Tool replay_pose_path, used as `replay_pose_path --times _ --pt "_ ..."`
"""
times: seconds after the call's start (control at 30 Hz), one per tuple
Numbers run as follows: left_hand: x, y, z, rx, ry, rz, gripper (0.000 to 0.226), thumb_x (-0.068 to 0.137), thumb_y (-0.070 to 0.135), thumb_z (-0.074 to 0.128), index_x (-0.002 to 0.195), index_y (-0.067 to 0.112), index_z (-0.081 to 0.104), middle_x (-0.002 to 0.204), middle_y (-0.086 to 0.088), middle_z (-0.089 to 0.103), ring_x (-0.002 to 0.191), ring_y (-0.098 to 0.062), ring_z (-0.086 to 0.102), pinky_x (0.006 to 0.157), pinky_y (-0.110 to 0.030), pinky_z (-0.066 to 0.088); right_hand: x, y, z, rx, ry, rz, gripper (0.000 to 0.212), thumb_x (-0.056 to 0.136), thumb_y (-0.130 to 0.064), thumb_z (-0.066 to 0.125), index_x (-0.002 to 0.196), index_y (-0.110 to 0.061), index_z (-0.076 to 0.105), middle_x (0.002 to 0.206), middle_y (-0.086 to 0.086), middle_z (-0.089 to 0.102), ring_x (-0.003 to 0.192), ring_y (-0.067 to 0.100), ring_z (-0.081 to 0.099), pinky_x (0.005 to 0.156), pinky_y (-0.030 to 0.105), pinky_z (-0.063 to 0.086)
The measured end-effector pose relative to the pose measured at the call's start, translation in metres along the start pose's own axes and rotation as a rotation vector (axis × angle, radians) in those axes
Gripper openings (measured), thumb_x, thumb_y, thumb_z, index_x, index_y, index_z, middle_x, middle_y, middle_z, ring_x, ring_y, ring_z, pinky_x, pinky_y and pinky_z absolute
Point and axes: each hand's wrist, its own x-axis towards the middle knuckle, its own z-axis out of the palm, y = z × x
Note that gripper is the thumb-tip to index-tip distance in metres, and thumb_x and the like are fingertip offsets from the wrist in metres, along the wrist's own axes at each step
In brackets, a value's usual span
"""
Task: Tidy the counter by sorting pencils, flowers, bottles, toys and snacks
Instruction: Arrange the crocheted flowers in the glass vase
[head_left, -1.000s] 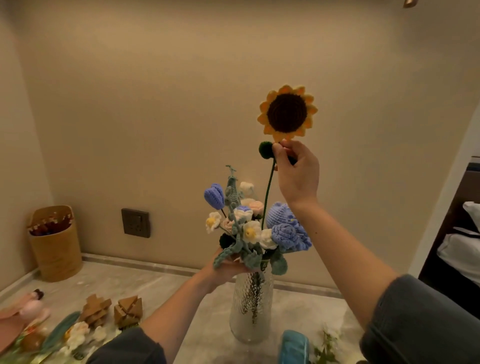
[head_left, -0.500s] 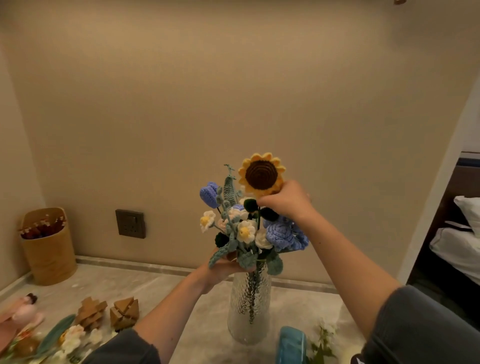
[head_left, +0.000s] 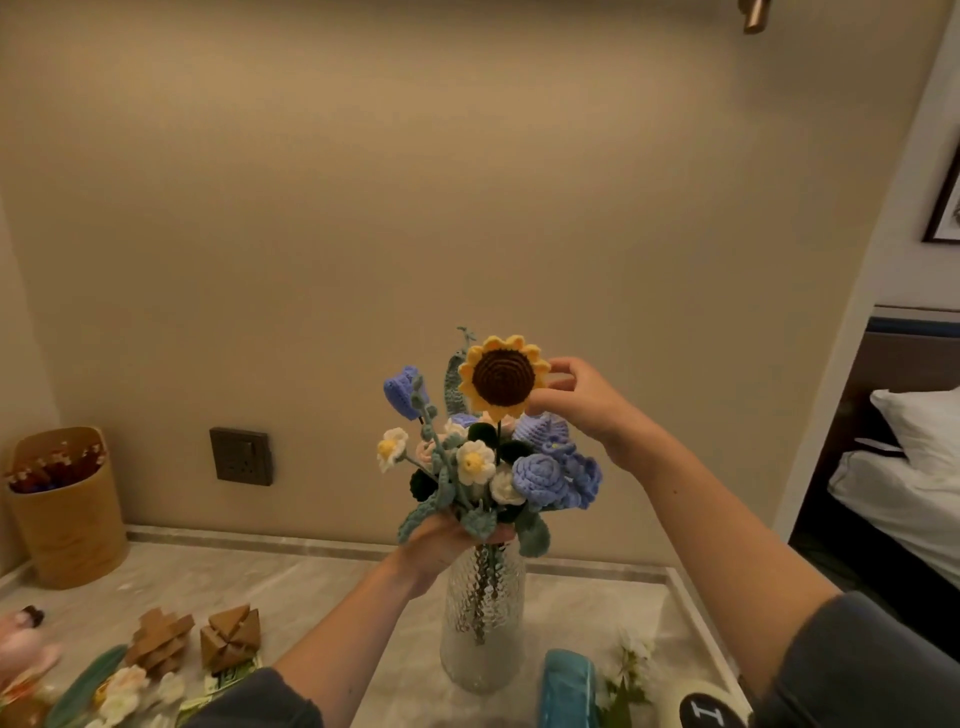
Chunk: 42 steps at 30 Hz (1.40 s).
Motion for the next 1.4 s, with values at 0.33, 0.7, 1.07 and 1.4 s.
replay_pose_path --times 0.33,0.7,1.07,1.4 --pt "0.009 0.003 -0.005 0.054 0.022 -0.019 0.057 0.061 0.024 0.087 0.113 0.030 0.065 0.111 0.011 0.071 0.107 -0.005 0.063 0.083 -0.018 0.049 -0.011 0.010 -0.003 0.083 0.035 -0.007 0.060 0.083 -0.026 0.069 0.137 -0.020 0.042 0.122 0.007 0.058 0.109 0.018 0.057 0.074 0.025 0.043" --pt "0.010 -0.001 -0.006 0.077 0.167 -0.057 0.049 0.070 0.025 0.083 0.115 0.026 0.064 0.115 0.007 0.068 0.114 -0.014 0.059 0.096 -0.033 0.047 -0.044 0.051 0.007 0.339 0.340 0.009 0.045 0.071 -0.051 0.052 0.106 -0.024 0.057 0.107 -0.003 0.062 0.097 0.001 0.056 0.070 0.024 0.037" --pt "-0.038 -0.053 0.068 0.040 0.680 -0.304 0.073 0.071 0.015 0.080 0.125 0.015 0.032 0.124 -0.006 0.038 0.110 -0.026 0.049 0.096 -0.040 0.045 -0.087 0.136 0.011 0.261 0.335 0.276 0.019 0.096 -0.030 0.051 0.113 -0.024 0.055 0.112 0.000 0.062 0.106 0.014 0.057 0.083 0.031 0.042" --pt "-0.065 -0.054 0.067 -0.038 0.521 -0.229 0.043 0.081 0.006 0.068 0.115 0.023 0.046 0.105 0.005 0.052 0.092 -0.008 0.054 0.087 -0.034 0.049 -0.117 0.144 0.063 0.284 0.327 0.292 0.013 0.094 -0.014 0.054 0.092 -0.010 0.066 0.083 0.008 0.070 0.074 0.016 0.066 0.069 0.032 0.054"
